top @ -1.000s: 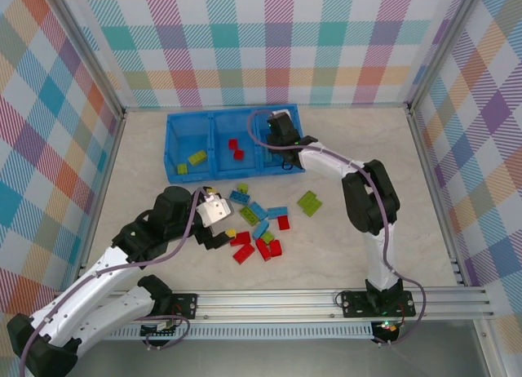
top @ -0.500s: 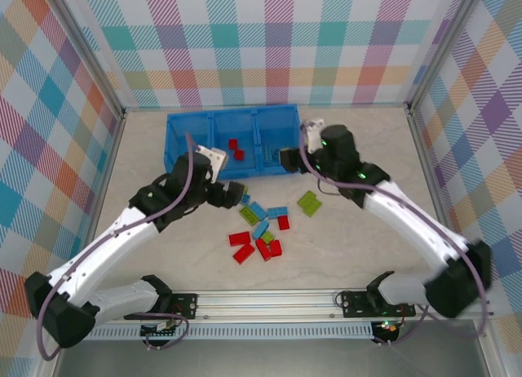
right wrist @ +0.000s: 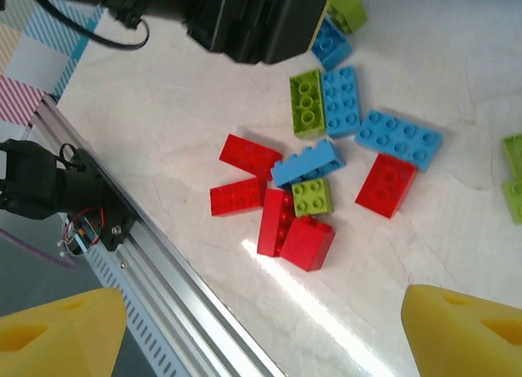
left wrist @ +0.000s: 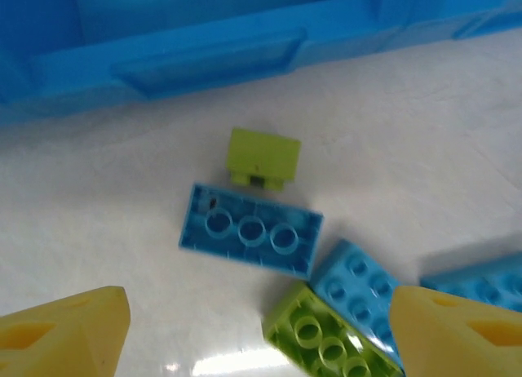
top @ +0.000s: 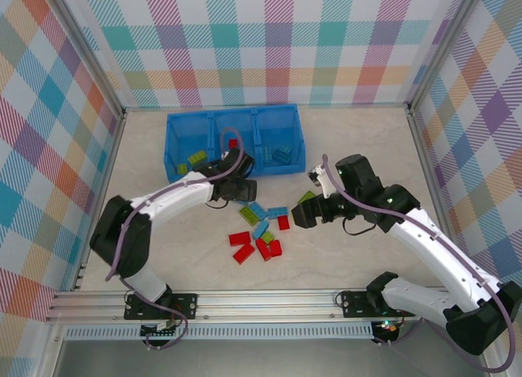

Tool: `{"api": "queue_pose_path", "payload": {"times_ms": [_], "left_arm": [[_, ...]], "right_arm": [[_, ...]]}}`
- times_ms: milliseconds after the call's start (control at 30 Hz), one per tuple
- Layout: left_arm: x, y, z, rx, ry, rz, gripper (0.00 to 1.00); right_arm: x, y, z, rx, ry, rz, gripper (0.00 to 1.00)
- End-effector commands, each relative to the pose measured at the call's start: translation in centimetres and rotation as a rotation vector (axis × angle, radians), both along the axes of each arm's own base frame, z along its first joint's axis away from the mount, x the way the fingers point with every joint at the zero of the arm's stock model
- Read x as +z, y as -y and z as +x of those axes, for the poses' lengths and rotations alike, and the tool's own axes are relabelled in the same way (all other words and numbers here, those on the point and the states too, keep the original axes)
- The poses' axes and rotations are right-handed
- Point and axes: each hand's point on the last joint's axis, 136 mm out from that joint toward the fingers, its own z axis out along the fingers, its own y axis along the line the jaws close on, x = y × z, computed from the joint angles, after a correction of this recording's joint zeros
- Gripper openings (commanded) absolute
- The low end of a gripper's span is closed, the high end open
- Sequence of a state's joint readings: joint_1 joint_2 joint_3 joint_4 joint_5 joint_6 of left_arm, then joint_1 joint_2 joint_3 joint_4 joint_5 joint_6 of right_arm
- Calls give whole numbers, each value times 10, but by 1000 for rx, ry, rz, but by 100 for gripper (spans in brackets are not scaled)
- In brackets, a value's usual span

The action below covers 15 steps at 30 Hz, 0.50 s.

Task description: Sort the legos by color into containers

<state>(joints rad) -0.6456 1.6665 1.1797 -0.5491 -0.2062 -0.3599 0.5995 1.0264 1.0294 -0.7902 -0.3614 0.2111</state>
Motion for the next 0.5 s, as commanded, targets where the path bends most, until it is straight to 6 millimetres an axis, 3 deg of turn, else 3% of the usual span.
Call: {"api": "queue_pose_path", "payload": {"times_ms": [0,167,467], "left_arm": [[5,5,30,-66,99,101,79],[-17,13,47,-87,85,124,69],[-45,24,52,-98,37,106,53]], "right_arm": [[-2,-1,-9,-3,-51,13,88],[2,-1,-5,-15,-30,23,88],[1,1,-5,-41,-47,20,88]]}}
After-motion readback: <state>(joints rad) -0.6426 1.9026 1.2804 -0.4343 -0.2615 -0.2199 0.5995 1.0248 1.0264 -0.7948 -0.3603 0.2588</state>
